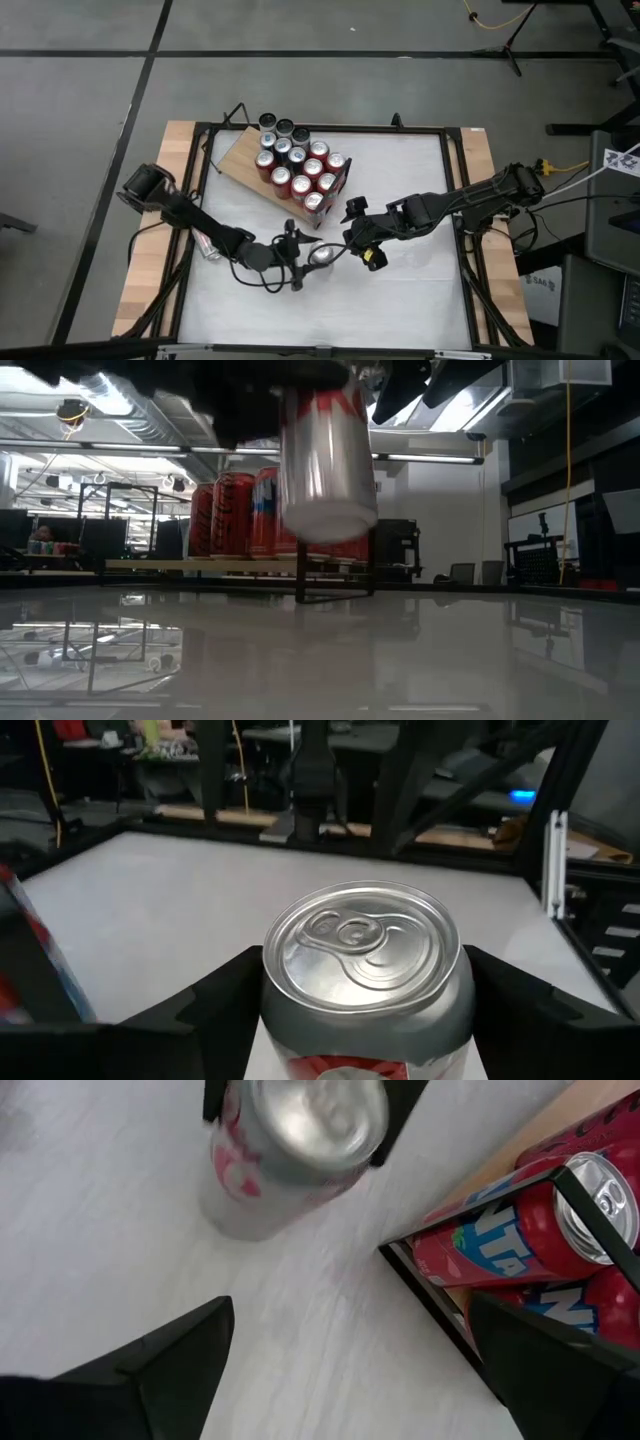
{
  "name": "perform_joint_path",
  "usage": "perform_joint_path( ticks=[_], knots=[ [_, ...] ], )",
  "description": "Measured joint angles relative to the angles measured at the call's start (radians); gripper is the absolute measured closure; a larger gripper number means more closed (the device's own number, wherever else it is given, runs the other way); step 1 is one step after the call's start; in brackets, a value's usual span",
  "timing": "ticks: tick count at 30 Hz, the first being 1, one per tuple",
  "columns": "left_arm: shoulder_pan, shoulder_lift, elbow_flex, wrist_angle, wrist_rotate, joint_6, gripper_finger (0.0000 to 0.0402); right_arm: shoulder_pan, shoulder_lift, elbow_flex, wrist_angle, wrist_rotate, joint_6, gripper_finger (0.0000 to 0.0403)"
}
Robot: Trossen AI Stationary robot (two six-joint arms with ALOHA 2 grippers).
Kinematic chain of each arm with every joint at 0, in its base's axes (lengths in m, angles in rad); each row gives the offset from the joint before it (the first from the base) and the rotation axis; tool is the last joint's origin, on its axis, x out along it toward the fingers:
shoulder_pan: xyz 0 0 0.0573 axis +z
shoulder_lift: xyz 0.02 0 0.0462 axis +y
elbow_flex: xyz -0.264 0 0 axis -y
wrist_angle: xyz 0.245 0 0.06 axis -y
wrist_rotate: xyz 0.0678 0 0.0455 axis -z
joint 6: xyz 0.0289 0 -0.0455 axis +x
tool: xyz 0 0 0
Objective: Pick and place cans onto a shelf
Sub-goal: Put the right red/silver soda can on the shelf
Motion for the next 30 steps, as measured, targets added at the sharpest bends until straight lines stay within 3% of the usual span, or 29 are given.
perform_joint_path(
  ticks=[6,16,30],
  knots=[
    [0.000,-0.137,0.000,-0.167,0.005,0.010,0.0128,0.000,0.000,0.000,0.000,0.000,0.000,0.0013],
    [0.015,-0.470,0.000,-0.531,-0.005,0.018,0.0128,0.000,0.000,0.000,0.003,0.000,0.000,0.0013],
    [0.168,-0.921,0.000,-0.924,-0.089,0.164,0.0127,0.000,0.000,0.000,0.022,0.000,0.000,0.0013]
  ],
)
